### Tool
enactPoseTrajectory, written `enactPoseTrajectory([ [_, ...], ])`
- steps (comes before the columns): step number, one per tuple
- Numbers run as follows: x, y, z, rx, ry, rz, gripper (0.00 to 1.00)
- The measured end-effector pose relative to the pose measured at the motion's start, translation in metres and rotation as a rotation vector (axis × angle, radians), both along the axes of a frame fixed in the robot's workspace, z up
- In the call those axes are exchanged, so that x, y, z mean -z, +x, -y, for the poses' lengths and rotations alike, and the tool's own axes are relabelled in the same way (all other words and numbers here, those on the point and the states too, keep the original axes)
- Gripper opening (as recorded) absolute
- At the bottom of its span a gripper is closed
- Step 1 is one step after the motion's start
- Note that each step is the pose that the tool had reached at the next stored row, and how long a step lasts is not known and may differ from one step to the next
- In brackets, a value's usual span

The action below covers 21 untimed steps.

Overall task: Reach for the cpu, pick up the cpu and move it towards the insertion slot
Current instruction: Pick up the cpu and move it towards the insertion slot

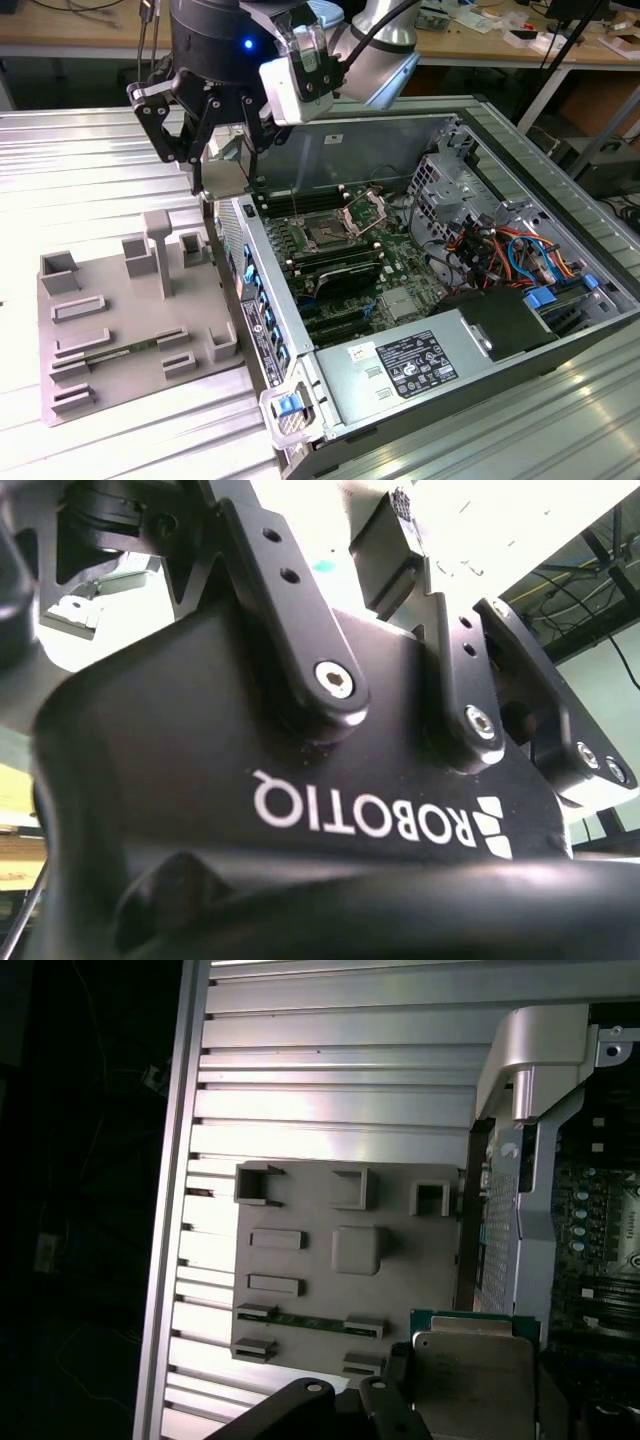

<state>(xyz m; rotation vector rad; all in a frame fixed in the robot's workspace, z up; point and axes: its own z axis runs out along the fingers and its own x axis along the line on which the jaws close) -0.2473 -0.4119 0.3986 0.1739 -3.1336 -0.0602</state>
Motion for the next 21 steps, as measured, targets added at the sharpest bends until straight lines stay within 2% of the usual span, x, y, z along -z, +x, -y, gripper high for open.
enactPoseTrajectory([
  [21,0.0001,0.0159,0.0000,0.000,-0.0001,-0.0001,0.55],
])
